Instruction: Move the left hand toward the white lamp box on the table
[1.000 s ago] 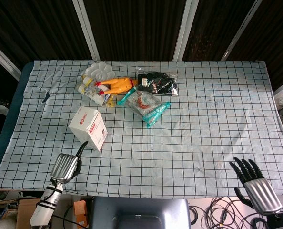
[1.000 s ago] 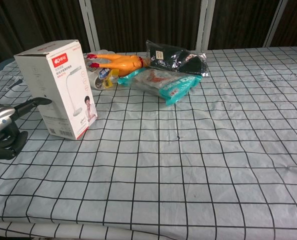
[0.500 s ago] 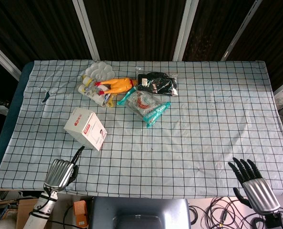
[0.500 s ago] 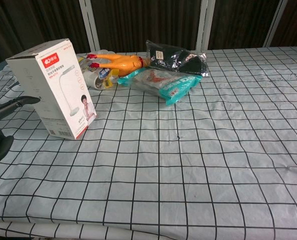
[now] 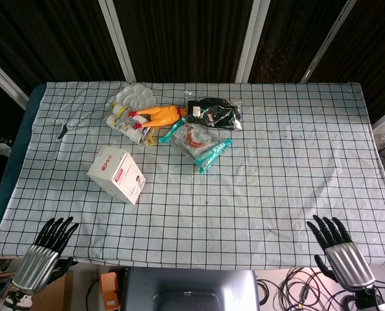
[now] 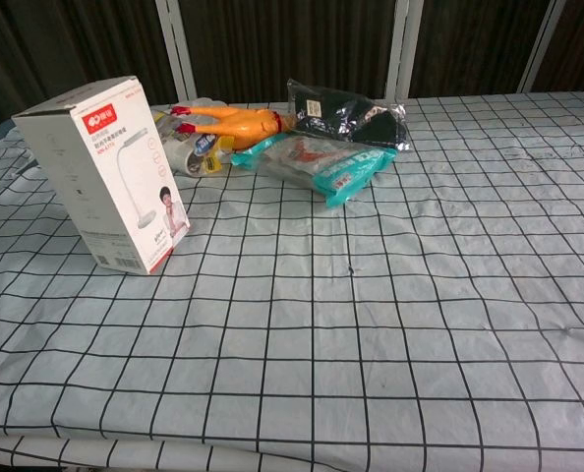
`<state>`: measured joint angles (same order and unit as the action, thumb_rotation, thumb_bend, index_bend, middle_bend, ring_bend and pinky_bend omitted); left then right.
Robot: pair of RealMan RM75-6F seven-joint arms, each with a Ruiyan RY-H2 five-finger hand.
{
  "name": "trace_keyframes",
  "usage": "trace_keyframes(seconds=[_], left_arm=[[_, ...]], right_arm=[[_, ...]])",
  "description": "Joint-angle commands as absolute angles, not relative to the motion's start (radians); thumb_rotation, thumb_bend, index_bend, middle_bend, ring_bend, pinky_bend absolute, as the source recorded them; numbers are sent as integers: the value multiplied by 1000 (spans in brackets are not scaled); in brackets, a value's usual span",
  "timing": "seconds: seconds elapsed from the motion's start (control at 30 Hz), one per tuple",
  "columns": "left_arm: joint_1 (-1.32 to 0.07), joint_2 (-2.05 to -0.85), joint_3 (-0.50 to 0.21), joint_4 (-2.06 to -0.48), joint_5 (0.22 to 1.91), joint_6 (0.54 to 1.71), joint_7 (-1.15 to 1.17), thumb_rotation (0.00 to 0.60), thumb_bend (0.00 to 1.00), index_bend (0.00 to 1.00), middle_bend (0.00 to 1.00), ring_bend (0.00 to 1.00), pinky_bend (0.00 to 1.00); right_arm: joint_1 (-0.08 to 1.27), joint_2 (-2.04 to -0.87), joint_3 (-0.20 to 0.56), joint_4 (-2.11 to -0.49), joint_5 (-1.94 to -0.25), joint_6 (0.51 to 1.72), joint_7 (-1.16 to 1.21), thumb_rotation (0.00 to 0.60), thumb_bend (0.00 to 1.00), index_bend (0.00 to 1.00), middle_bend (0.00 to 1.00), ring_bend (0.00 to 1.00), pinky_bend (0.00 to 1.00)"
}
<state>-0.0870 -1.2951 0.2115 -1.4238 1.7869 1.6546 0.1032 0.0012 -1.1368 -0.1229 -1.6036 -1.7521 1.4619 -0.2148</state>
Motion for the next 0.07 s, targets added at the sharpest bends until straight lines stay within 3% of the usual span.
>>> trace_keyframes(seconds=[0.03, 0.07], left_arm=[[-76, -1278, 220, -1417, 1793, 1647, 84, 600, 341, 0, 0, 0, 0], [-76, -1276, 217, -1419, 1790, 1642, 85, 600, 341, 0, 0, 0, 0]], right_arm=[[1, -1140, -123, -1604, -1749, 1459, -221, 600, 368, 0, 0, 0, 0], [1, -1140, -123, -1604, -1750, 1459, -221, 600, 368, 0, 0, 0, 0]])
